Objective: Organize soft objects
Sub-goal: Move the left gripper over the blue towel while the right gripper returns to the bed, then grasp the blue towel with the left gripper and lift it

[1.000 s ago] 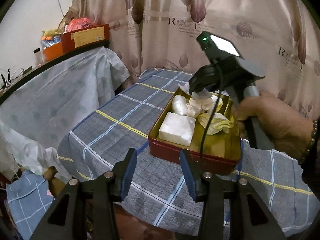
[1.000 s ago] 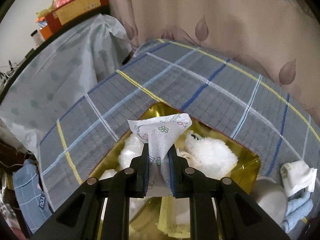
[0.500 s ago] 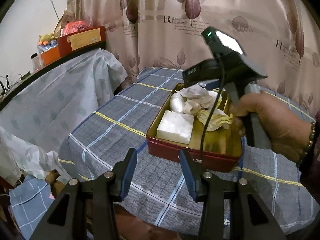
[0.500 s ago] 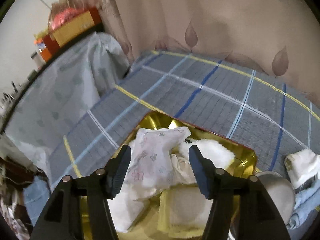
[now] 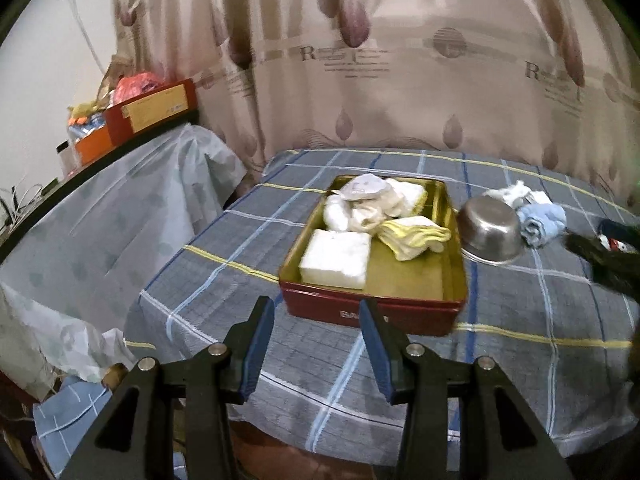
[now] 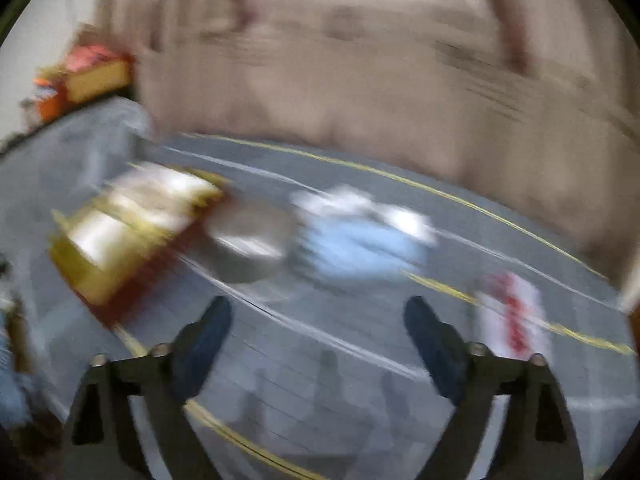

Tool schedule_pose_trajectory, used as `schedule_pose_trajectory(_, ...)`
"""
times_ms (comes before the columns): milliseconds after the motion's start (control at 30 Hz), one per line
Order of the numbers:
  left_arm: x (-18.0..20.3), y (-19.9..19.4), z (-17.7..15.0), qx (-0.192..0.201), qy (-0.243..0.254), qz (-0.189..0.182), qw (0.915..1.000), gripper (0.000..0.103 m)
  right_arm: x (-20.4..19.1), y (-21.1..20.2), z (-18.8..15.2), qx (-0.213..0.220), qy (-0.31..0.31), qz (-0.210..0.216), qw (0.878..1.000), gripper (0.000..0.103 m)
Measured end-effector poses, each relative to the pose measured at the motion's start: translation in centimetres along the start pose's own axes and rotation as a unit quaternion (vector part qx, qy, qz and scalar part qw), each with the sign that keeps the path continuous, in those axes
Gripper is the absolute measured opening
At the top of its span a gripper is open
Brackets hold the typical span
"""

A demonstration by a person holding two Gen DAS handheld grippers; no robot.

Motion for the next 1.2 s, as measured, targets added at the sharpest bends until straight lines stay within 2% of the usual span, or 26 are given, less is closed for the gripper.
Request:
schedule_pose_trajectory(133,2.3,-0.3,-0.5,0.005,0.038,-0.022,0.999,0.045,9.9,1.0,-4.0,-0.05,0.041,-0.101,0.993,0.09)
schedule_pose_trajectory(200,4.0,-0.5,-0.9,0.003,0.061,-0.053,0.9967,0.045,14.3,1.7,-5.7,-0.067,0.058,-0.152,0.984,0.09)
schedule_pose_trajectory(300,7.0,-0.9,-1.3,-0.004,0.095,-0.109,0.9895,0.045,19.5,2.8,-8.3,-0.095,0.083,-0.197,0.972,0.093)
schedule_pose_trajectory(400,10.1,-1.9,-1.3,0.012,0.144,-0.134,0.9804,0.045,21.7,3.6,-10.1,-0.116,0.119,-0.188,0.968,0.093)
schedule_pose_trajectory(433,11.5,-2.1,-1.1,0.018,0.163,-0.142,0.9762,0.045,22.2,3.3,-10.0,-0.105,0.134,-0.18,0.969,0.094)
schedule_pose_trajectory(467,12.4,-2.2,-1.0,0.017,0.172,-0.151,0.9733,0.045,22.1,3.1,-9.9,-0.098,0.138,-0.177,0.97,0.099)
schedule_pose_trajectory(567,15.6,-1.8,0.3,0.012,0.189,-0.187,0.964,0.045,21.9,3.0,-9.9,-0.095,0.139,-0.163,0.972,0.101)
schedule_pose_trajectory(767,21.6,0.8,3.1,0.019,0.257,-0.203,0.9446,0.045,22.7,2.5,-10.2,-0.073,0.165,-0.133,0.974,0.101)
schedule_pose_trajectory(967,27.1,4.7,5.5,0.021,0.34,-0.221,0.914,0.045,22.1,2.8,-10.2,-0.072,0.161,-0.104,0.979,0.101)
schedule_pose_trajectory(1100,30.1,7.9,6.8,0.001,0.39,-0.243,0.8881,0.045,22.0,2.6,-10.2,-0.064,0.165,-0.091,0.98,0.101)
schedule_pose_trajectory(1200,31.6,10.5,8.1,-0.025,0.402,-0.258,0.8782,0.045,22.1,2.5,-10.2,-0.059,0.169,-0.083,0.98,0.101)
Point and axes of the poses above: each gripper's, at about its wrist camera, not at the fingertips, and y roughly the way its jaws point, x to its right, z to its top, the point moved 4 cm from there along y, roughly the way its jaws point, and after that the axes turned 7 degrees about -z, right-handed, at the moved point
